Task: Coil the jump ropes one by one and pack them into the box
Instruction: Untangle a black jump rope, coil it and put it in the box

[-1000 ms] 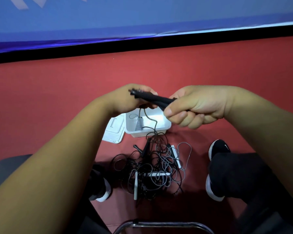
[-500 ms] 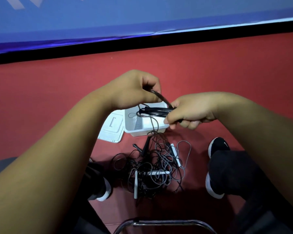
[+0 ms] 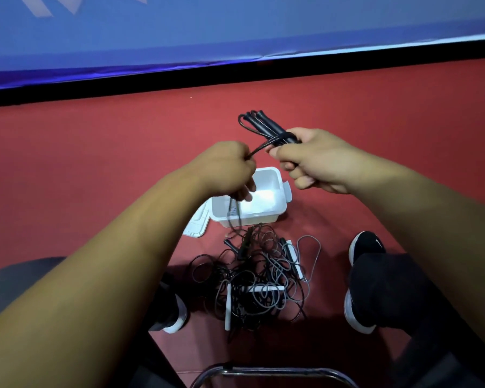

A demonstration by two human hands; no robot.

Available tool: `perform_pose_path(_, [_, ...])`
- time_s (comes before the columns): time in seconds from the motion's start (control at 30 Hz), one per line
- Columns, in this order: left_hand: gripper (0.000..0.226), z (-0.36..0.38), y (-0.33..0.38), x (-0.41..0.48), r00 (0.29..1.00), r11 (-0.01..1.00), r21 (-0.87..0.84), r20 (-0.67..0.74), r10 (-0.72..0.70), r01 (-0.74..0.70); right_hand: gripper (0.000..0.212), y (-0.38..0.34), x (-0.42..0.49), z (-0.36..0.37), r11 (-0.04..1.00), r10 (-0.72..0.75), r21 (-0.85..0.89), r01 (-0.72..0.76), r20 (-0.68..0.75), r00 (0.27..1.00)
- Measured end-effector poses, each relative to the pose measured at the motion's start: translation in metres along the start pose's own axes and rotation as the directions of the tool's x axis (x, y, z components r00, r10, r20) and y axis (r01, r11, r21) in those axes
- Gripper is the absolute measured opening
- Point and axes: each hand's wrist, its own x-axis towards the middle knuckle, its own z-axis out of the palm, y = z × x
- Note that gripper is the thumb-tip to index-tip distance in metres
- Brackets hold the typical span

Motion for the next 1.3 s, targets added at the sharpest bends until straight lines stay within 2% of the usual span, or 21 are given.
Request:
perform_pose_path(0.07, [0.017, -0.002, -0.003, 0.004, 0.999, 0.986, -0.167, 0.038, -0.02, 0.026, 0.015, 0.0, 0.0, 0.001, 0.999, -0.027, -0.04, 0.027, -0.003, 1.0])
perform_pose_path(0.13, [0.031, -0.011, -0.006, 0.005, 0.997, 0.952, -0.303, 0.076, -0.017, 0.04, 0.014, -0.001, 0.0, -0.001, 0.987, -0.063, -0.149, 0.056, -0.043, 0.997])
perform_pose_path(0.23, [0.043, -0.024, -0.007, 0.008, 1.0, 0.822, -0.569, 0.02, 0.007, 0.006, 0.012, -0.004, -0.005, -0.003, 0.947, -0.109, -0.31, 0.08, -0.076, 0.991])
perform_pose_path(0.27, [0.044, -0.026, -0.007, 0.008, 1.0, 0.8, -0.599, -0.02, 0.021, -0.029, 0.011, -0.004, -0.008, -0.003, 0.928, -0.127, -0.362, 0.093, -0.072, 0.989])
perform_pose_path(0.33, [0.038, -0.027, -0.005, 0.009, 0.993, 0.806, -0.58, -0.096, 0.076, -0.118, 0.01, -0.004, -0.013, -0.002, 0.892, -0.155, -0.435, 0.124, -0.036, 0.987])
perform_pose_path(0.47, [0.03, -0.021, -0.006, 0.009, 0.975, 0.822, -0.524, -0.121, 0.185, -0.222, 0.014, -0.003, -0.017, 0.002, 0.906, -0.116, -0.41, 0.11, 0.009, 0.993])
perform_pose_path(0.53, [0.026, -0.019, -0.007, 0.011, 0.966, 0.826, -0.501, -0.144, 0.214, -0.258, 0.017, -0.005, -0.02, 0.002, 0.949, -0.038, -0.31, 0.051, 0.047, 0.998])
perform_pose_path(0.6, [0.021, -0.019, -0.007, 0.012, 0.955, 0.817, -0.495, -0.157, 0.25, -0.296, 0.018, -0.007, -0.023, 0.002, 0.992, 0.052, -0.123, -0.036, 0.13, 0.99])
perform_pose_path(0.8, [0.016, -0.017, -0.005, 0.009, 0.923, 0.784, -0.487, -0.176, 0.343, -0.384, 0.008, -0.015, -0.031, 0.002, 0.95, 0.191, 0.183, -0.252, 0.297, 0.936])
perform_pose_path(0.9, [0.017, -0.016, -0.005, 0.009, 0.925, 0.81, -0.446, -0.168, 0.342, -0.38, 0.015, -0.011, -0.032, 0.006, 0.946, 0.164, 0.215, -0.241, 0.323, 0.932])
perform_pose_path(1.0, [0.018, -0.013, -0.005, 0.01, 0.932, 0.827, -0.429, -0.189, 0.31, -0.362, 0.006, -0.009, -0.031, 0.011, 0.957, 0.092, 0.239, -0.163, 0.282, 0.955])
perform_pose_path(1.07, [0.018, -0.011, -0.006, 0.011, 0.933, 0.827, -0.435, -0.199, 0.299, -0.357, 0.009, -0.009, -0.029, 0.01, 0.961, 0.102, 0.223, -0.162, 0.255, 0.961])
perform_pose_path(1.2, [0.017, -0.002, -0.003, 0.015, 0.955, 0.756, -0.583, -0.198, 0.221, -0.296, 0.024, -0.01, -0.024, 0.007, 0.979, 0.115, 0.14, -0.149, 0.224, 0.968])
perform_pose_path(1.27, [0.027, 0.001, -0.002, 0.016, 0.979, 0.714, -0.671, -0.12, 0.166, -0.203, 0.023, -0.011, -0.022, 0.006, 0.989, 0.091, 0.1, -0.112, 0.194, 0.977])
perform_pose_path(1.3, [0.034, 0.001, -0.002, 0.015, 0.987, 0.727, -0.67, -0.065, 0.147, -0.152, 0.018, -0.011, -0.022, 0.006, 0.993, 0.075, 0.072, -0.088, 0.176, 0.982])
